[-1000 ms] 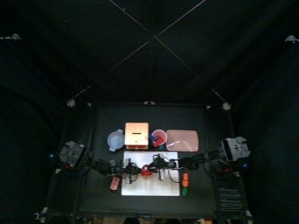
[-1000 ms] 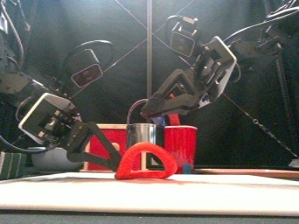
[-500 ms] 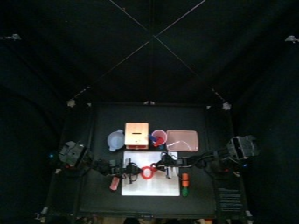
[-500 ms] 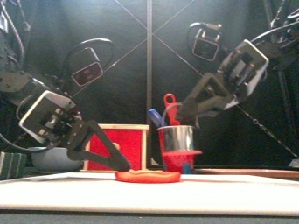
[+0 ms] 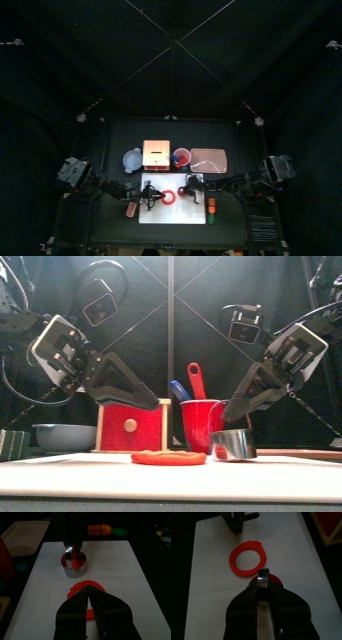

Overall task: Get the cutter from the drawer then cut the dough then place the extra dough in the bowl
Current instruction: Place the extra dough in the bowl

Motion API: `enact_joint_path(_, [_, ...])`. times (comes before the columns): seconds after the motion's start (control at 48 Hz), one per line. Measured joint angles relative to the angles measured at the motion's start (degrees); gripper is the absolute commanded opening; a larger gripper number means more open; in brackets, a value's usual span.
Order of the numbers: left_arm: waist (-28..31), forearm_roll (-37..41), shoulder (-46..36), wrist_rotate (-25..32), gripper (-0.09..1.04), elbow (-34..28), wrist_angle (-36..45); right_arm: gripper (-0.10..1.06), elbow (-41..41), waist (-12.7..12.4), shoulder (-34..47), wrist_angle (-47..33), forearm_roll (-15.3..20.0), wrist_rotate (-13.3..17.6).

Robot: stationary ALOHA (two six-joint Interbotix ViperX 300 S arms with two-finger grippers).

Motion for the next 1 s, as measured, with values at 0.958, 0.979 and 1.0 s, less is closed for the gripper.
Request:
enact_joint_path(0.958, [6.42, 1.49, 3.34, 4.04, 0.85, -6.77, 17.84, 0.73, 0.70, -0.62, -13.18, 5.10, -6.68, 0.18])
enact_joint_path(0.979, [6.50, 1.49, 3.43, 4.04, 0.84, -6.86, 17.93, 0.73, 1.23, -0.70, -13.80, 5.19, -6.59, 0.18])
enact_joint_path(1.0, [6.50, 1.49, 3.60, 4.04, 0.84, -6.86, 18.02, 0.73, 1.49, -0.79, -14.33, 5.10, -6.59, 0.18])
